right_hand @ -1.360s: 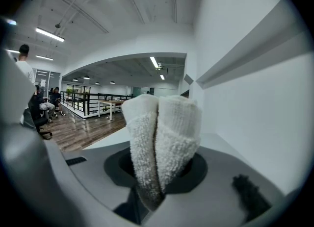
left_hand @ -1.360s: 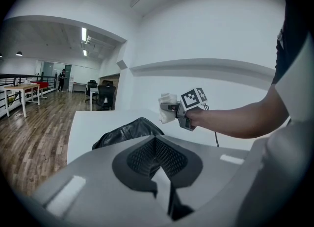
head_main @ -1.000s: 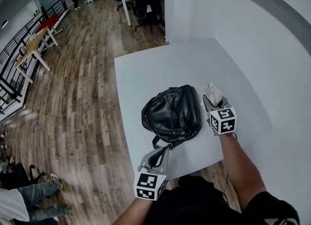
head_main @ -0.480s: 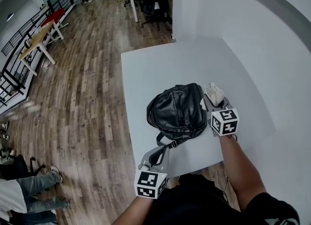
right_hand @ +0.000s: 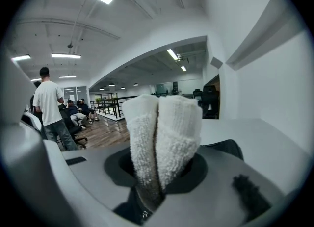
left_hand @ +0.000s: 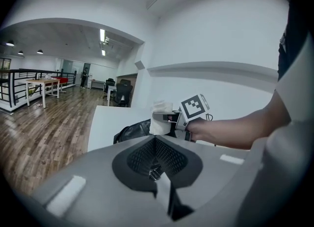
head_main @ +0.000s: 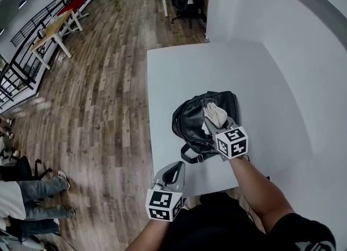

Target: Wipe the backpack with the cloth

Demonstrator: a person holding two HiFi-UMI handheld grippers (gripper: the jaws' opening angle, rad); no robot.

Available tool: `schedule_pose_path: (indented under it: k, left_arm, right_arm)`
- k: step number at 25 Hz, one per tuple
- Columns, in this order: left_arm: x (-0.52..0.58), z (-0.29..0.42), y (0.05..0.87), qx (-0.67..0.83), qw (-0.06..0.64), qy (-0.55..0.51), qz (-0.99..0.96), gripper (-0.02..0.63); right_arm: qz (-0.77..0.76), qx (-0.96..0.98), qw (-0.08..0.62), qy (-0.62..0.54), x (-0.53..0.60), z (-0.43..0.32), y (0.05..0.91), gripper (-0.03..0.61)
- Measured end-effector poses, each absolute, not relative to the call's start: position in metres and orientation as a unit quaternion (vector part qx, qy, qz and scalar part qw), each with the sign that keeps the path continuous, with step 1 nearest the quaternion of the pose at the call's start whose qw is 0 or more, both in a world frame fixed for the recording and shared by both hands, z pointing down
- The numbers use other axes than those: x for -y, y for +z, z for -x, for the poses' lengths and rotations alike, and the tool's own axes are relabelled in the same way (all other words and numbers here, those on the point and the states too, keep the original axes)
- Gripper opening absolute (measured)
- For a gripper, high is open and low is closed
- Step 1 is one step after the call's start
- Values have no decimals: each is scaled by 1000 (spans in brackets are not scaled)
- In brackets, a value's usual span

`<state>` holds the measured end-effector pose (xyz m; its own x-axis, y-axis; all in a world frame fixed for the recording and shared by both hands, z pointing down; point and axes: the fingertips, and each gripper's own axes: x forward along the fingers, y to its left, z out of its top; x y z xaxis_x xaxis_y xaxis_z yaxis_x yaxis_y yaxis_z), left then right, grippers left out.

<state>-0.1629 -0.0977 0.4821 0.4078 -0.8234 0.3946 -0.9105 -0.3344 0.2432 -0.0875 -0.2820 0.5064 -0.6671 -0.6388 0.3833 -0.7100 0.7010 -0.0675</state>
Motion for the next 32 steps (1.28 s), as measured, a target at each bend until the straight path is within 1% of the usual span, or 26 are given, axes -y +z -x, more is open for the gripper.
schedule_pose_path:
  k: [8,13,22,32]
  left_arm:
    - [92,192,493,579,226,110,-776,6]
    - [90,200,498,593,230,112,-763,6]
    - [93,202,504,601,232,114,-756,6]
    - [99,190,501,586,233,105,-769,6]
  right_arm:
    - [-296,931,181,115,281,161,535,98]
    - [-268,938,189,116,281,185,547,98]
    - [-250,940,202,117,281,189,557,98]
    - [-253,936,217,110,270,168,560,98]
